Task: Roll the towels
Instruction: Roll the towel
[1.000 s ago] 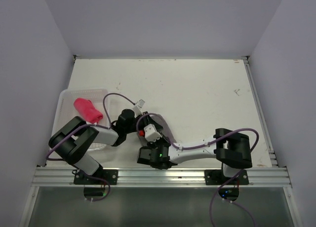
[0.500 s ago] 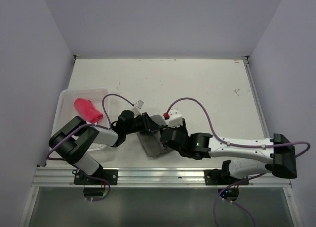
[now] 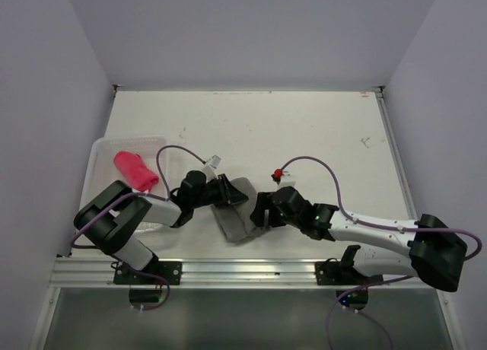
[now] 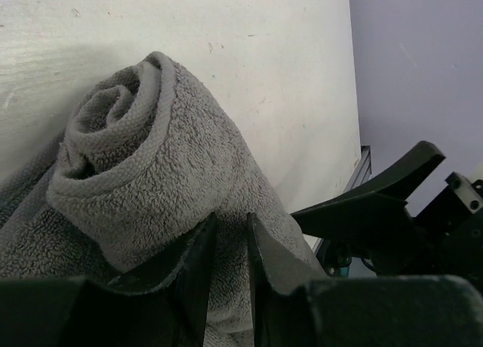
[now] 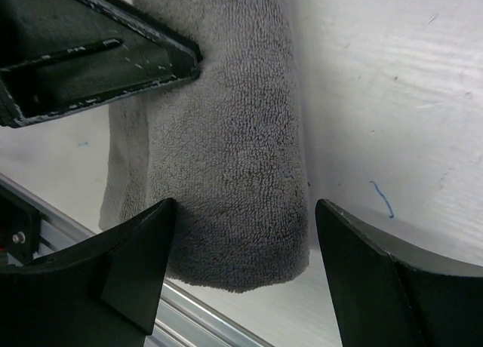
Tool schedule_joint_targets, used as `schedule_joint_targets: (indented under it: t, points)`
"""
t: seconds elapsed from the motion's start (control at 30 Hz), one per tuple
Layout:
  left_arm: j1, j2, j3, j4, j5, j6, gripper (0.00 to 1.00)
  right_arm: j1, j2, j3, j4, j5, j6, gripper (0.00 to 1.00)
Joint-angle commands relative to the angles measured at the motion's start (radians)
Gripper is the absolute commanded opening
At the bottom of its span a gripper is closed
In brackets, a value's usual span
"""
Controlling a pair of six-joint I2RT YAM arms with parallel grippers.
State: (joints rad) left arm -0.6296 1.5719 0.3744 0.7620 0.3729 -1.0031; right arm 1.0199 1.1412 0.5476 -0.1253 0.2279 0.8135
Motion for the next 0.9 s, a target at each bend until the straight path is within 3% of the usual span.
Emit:
schedule_joint_targets:
  t: [0.0, 0.1, 0.2, 0.23, 0.37, 0.47, 0.67, 0.87]
  points:
    - [0.007, 0.03, -0.063, -0.207, -0.094, 0.081, 0.29, -0.006, 0.049, -0.043, 0.178, -0.119, 0.064, 0.79]
    - [0.007, 0.024, -0.074, -0.207, -0.095, 0.078, 0.29, -0.006, 0.091, -0.066, 0.216, -0.127, 0.079, 0.77]
    - [0.007, 0.02, -0.081, -0.205, -0.098, 0.078, 0.29, -0.007, 0.115, -0.083, 0.25, -0.137, 0.081, 0.7]
    - [0.008, 0.019, -0.081, -0.207, -0.098, 0.075, 0.29, -0.006, 0.12, -0.086, 0.254, -0.139, 0.078, 0.59]
    - [0.008, 0.014, -0.074, -0.207, -0.095, 0.081, 0.3, 0.0, 0.109, -0.051, 0.19, -0.115, 0.026, 0.32]
    - [0.017, -0.004, -0.048, -0.228, -0.086, 0.098, 0.3, 0.035, 0.086, 0.012, 0.062, -0.013, -0.051, 0.2]
    - [0.094, -0.085, 0.062, -0.328, -0.054, 0.141, 0.32, 0.165, 0.109, 0.132, -0.109, 0.248, -0.163, 0.13]
    - [0.154, -0.179, 0.193, -0.42, -0.017, 0.172, 0.33, 0.304, 0.282, 0.296, -0.311, 0.508, -0.163, 0.1]
